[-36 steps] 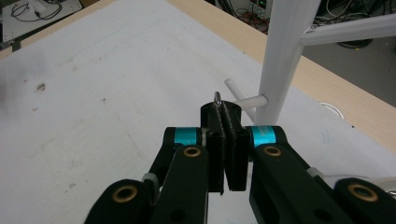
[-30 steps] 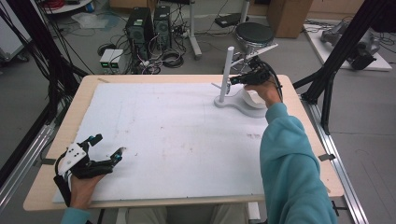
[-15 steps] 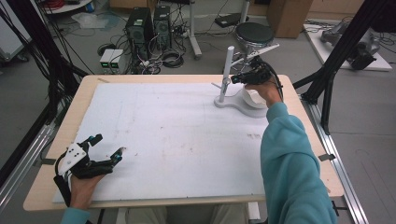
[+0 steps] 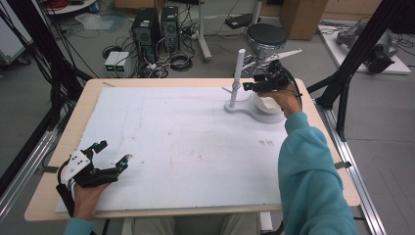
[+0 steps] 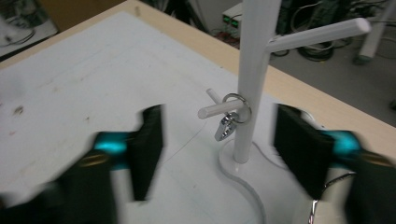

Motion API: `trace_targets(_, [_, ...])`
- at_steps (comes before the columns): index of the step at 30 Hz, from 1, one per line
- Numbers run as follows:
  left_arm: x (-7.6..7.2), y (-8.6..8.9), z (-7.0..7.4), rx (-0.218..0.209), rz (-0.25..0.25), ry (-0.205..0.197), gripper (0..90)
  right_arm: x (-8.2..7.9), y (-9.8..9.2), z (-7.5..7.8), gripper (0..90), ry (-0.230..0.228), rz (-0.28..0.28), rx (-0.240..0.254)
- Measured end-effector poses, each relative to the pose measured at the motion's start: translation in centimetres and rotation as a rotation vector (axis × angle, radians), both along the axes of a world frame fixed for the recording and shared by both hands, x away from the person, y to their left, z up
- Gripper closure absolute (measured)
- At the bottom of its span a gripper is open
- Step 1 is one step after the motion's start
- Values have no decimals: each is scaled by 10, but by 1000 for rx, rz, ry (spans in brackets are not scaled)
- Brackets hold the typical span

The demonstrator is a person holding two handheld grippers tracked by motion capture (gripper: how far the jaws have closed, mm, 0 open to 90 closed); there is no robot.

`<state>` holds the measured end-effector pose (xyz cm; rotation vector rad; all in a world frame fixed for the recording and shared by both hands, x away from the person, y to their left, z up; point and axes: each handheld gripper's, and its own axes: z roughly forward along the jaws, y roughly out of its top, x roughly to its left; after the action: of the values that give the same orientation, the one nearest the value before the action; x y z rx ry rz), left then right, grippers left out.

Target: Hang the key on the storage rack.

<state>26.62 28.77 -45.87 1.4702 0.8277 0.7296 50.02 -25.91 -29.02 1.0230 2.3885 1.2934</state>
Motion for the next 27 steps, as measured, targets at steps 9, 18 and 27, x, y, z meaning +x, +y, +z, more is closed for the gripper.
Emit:
trace_targets(9, [-1, 0, 0, 1, 2, -14, 56, -46, 2, 15, 6, -65, 39, -2])
trace_targets(18, [-2, 0, 0, 2, 0, -22, 56, -91, -22, -8, 6, -154, 63, 43])
trace_targets(27, [-1, 1, 0, -4, -2, -15, 56, -145, -48, -53, 6, -248, 32, 101])
